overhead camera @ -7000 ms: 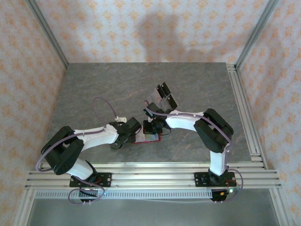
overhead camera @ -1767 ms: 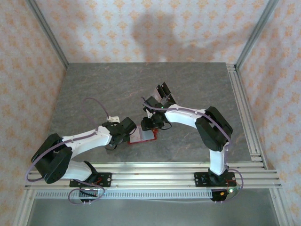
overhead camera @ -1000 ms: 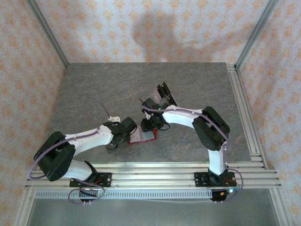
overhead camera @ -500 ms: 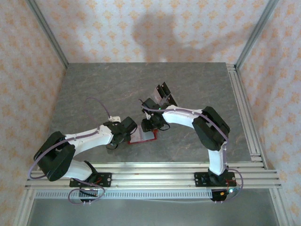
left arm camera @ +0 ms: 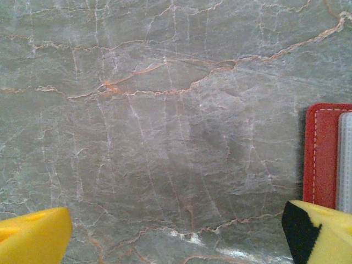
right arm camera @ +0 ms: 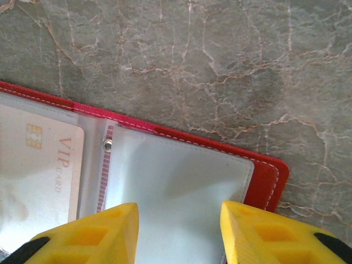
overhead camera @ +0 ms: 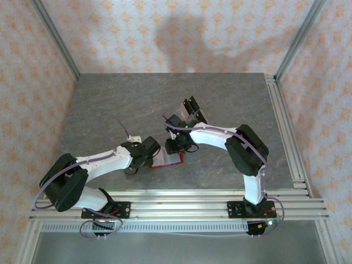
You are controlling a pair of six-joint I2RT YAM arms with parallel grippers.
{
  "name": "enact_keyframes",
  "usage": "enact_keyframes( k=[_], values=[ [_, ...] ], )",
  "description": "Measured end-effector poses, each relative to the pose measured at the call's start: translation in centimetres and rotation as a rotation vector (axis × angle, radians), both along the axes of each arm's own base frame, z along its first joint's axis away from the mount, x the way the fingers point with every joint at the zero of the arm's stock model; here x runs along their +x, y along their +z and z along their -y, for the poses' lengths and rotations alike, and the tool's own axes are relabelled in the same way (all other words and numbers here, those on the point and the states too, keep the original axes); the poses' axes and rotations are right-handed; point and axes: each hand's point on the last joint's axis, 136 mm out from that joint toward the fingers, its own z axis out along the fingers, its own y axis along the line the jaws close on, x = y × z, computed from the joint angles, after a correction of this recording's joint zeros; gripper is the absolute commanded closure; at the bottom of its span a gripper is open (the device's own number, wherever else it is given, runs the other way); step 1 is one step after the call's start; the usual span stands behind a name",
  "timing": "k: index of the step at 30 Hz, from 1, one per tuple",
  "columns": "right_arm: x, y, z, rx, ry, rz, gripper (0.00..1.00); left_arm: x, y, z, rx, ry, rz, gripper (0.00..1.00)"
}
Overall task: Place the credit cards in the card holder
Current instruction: Flip over the card slot in the card holder.
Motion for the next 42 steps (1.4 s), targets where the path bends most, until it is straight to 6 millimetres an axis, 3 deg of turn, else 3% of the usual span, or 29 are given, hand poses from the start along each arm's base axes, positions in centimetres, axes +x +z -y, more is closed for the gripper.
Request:
enact_keyframes(
  k=[12, 20, 28, 42],
  values=[
    [0.1, 0.7, 0.3, -0.035, 0.011, 0.007, 0.56, 0.1, 0.4, 0.0, -0.007, 0.001, 0.016, 0.0],
    [1.1, 2.1, -0.6, -0.019, 0.028, 0.043, 0.55, 0.3, 0.8, -0.3, 0.006, 0.005, 0.036, 0.0],
    [1.0, -0.2, -0.3, -0.062, 0.03, 0.012, 0.55, 0.3, 0.8, -0.4, 0.009, 0.006, 0.036, 0.0],
    [0.1, 0.0, -1.7, 0.052, 0.007, -0.027, 0.56, 0.4, 1.3, -0.3, 0.0, 0.006, 0.052, 0.0]
  ],
)
